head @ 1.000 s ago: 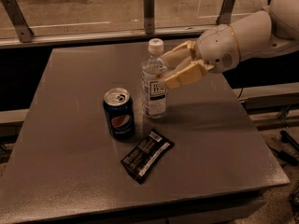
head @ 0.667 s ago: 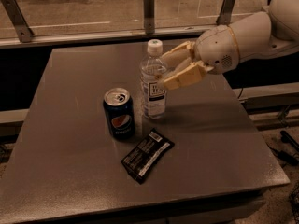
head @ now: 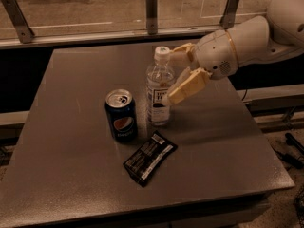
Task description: Move blue plastic bottle near pepsi can
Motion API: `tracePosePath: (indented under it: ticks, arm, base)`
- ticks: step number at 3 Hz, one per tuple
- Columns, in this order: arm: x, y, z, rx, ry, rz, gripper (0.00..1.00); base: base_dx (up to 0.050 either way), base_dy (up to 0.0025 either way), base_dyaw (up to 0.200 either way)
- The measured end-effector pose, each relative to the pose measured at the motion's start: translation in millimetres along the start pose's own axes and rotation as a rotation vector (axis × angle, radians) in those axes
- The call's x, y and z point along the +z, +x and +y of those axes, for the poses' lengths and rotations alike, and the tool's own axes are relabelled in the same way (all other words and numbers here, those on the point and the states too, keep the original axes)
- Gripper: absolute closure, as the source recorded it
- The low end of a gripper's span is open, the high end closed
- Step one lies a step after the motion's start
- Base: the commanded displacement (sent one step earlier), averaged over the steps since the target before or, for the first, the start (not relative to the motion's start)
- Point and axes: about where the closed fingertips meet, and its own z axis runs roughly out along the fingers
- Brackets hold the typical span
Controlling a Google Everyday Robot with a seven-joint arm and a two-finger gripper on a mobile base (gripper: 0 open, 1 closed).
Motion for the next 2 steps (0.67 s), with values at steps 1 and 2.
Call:
tracePosePath:
  ticks: [1, 2]
  arm:
    - [1.4, 3.0, -0.3, -0.006, 0.009, 0.017, 0.00]
    - [-5.1, 11.5, -5.4, -0.020, 0.041, 0.074, 0.00]
  base:
    - [0.000, 0.00000, 0.000]
    - [0.000, 0.00000, 0.000]
